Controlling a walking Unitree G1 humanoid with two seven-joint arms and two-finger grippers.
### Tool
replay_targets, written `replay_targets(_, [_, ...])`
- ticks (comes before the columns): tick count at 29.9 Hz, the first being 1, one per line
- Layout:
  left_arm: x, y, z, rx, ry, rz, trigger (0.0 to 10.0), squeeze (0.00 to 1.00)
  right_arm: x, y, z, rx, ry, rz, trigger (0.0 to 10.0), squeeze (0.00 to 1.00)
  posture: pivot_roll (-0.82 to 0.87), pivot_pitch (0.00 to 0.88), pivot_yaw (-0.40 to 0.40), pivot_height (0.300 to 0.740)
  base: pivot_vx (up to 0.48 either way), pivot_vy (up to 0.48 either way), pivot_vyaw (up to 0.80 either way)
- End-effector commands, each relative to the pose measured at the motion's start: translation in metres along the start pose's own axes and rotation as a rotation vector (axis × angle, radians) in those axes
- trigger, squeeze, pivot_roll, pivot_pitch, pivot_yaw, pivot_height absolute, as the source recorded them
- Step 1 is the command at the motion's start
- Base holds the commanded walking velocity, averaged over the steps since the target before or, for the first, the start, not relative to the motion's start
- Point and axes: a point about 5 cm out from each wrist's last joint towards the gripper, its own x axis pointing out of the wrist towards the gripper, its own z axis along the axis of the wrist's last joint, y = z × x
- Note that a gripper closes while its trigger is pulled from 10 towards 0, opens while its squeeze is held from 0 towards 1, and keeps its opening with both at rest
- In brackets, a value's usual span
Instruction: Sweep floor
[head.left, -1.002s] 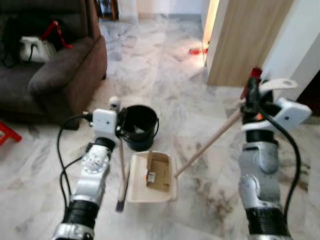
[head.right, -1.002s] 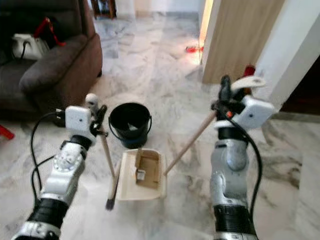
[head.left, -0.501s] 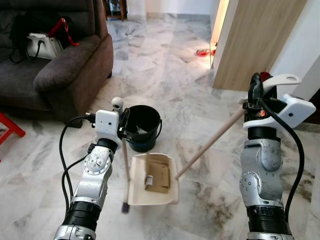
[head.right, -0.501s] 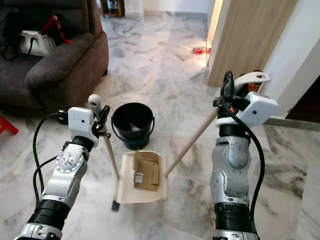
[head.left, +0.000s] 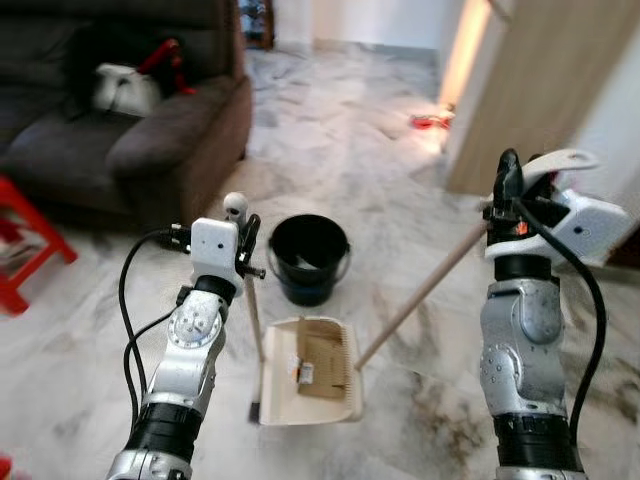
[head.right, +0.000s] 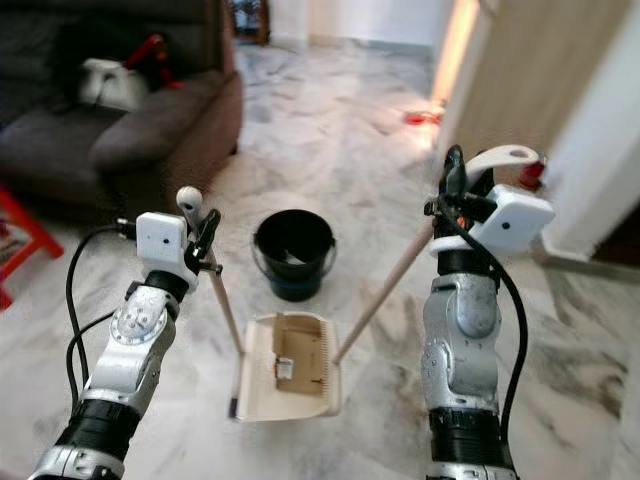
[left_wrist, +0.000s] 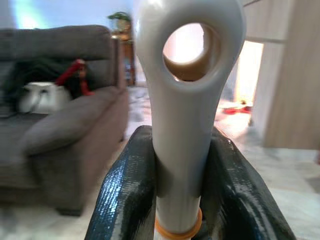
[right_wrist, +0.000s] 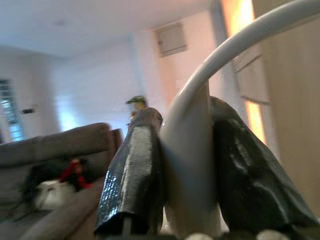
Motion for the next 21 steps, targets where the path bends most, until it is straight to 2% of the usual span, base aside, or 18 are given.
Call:
replay_targets(1, [0.0050, -0.0048, 0.0117, 0.010, -0.050, -0.016, 10.0, 0.00, 0.0048, -0.0051, 0.0152, 0.012, -0.068, -0.022, 10.0, 0.00, 0.12, 0.077, -0.011, 0.740, 0.322, 0.000, 0.00])
replay_targets(21, [0.0056, -0.0041, 0.0111, 0.016, -0.048, -0.011, 10.0, 0.00, 0.0054, -0.0066, 0.0143, 0.034, -0.059, -0.031, 10.0, 0.00, 0.12, 0.063, -0.012, 0.740, 0.330, 0.000, 0.00])
